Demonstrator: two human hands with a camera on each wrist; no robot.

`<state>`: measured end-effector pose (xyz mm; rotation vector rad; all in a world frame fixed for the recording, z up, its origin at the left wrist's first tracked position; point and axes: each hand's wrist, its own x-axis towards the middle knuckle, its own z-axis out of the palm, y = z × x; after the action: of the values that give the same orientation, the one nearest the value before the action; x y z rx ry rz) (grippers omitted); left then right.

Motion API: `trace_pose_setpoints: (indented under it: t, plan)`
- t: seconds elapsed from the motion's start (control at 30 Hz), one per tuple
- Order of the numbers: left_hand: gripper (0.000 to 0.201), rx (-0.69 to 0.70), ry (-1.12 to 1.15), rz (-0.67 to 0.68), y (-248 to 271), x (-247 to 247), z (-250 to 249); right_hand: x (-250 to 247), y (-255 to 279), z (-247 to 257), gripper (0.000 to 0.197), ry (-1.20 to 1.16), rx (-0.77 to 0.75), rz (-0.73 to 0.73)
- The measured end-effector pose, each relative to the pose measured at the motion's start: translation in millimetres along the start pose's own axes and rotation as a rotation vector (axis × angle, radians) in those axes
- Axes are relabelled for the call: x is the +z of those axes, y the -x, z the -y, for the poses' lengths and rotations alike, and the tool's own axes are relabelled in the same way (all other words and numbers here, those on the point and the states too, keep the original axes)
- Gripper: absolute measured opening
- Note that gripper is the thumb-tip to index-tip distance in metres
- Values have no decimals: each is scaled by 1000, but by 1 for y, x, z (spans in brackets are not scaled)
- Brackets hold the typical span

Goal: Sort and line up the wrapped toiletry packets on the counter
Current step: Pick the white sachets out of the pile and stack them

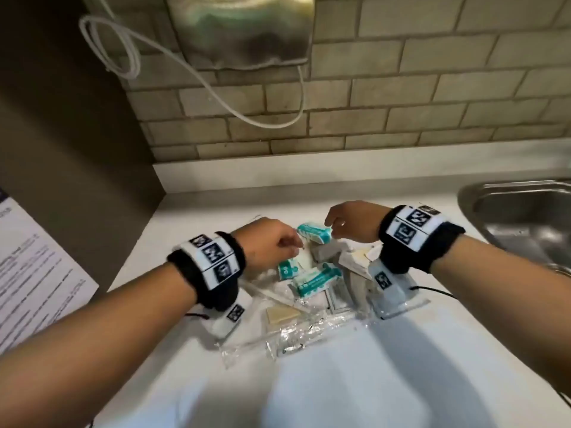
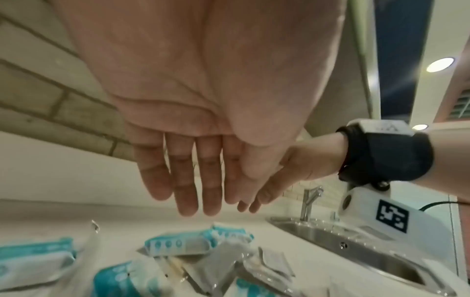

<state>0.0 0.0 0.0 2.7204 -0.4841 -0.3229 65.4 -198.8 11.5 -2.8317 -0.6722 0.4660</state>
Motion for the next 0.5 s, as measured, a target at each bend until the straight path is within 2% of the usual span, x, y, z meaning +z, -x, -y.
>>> trace_pose_setpoints:
  t: [0.13, 0.23, 0.33, 0.43, 0.5]
  plan:
    - [34, -3, -69, 62, -52, 19, -16, 13, -10, -20, 44, 180, 172, 118]
    - [38, 11, -104, 129, -88, 36, -23, 23, -14, -47, 46, 209, 254, 177]
    - [29, 36, -199, 134, -115, 49, -29, 32, -16, -65, 50, 220, 289, 235]
    - [50, 27, -257, 130, -133, 58, -32, 36, -19, -75, 47, 217, 269, 229]
    - [56, 11, -258, 111, -142, 62, -33, 36, -22, -79, 48, 224, 259, 213]
